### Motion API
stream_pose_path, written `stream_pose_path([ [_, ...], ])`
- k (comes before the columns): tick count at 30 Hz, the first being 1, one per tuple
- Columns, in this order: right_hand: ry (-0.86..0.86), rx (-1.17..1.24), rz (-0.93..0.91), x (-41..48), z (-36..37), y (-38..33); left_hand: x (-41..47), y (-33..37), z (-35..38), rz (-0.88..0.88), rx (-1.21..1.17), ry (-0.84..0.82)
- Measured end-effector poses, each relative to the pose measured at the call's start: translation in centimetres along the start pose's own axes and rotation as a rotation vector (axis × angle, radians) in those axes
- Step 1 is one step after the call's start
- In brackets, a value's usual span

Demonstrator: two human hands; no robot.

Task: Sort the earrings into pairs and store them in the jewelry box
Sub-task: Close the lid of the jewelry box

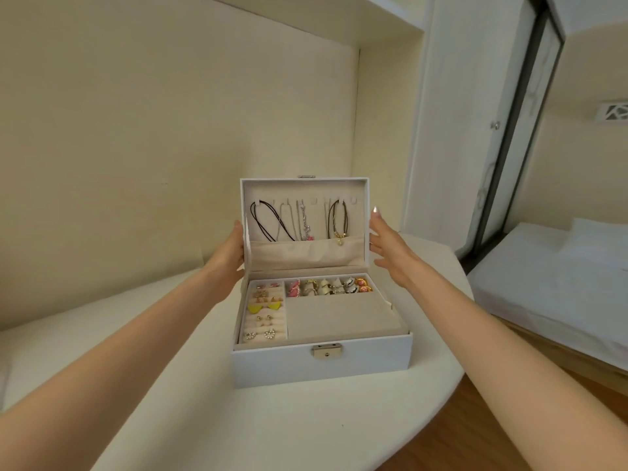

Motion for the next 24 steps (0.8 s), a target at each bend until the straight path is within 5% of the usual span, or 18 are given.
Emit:
stream_pose_path([
  [11,-0.063,0.184,-0.08,-9.6,0.5,5.8,-8.7,-3.8,0.9,0.068,0.073,-0.173],
  [14,-0.02,0.18,-0.099,-9.7,0.9,6.4,-8.5,-4.5,1.5,0.046,0.142,-0.05],
  [21,0.012,0.227,-0.031,-10.1,1.4,6.1,-10.4,-4.7,2.4,0.046,0.066,-0.061],
  [24,0.161,0.19,0.025,-11.8,2.8,5.8,-11.7,-5.3,3.5,0.092,0.11,0.033],
])
Point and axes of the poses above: each hand's wrist, its own x-axis towards the middle knuckle, its own z-axis out of the palm, y = z × x, the point moved 1 cm from there along x, towards the middle knuckle, and after that the axes turned 12 degrees about -y, right-handed, at the moved point
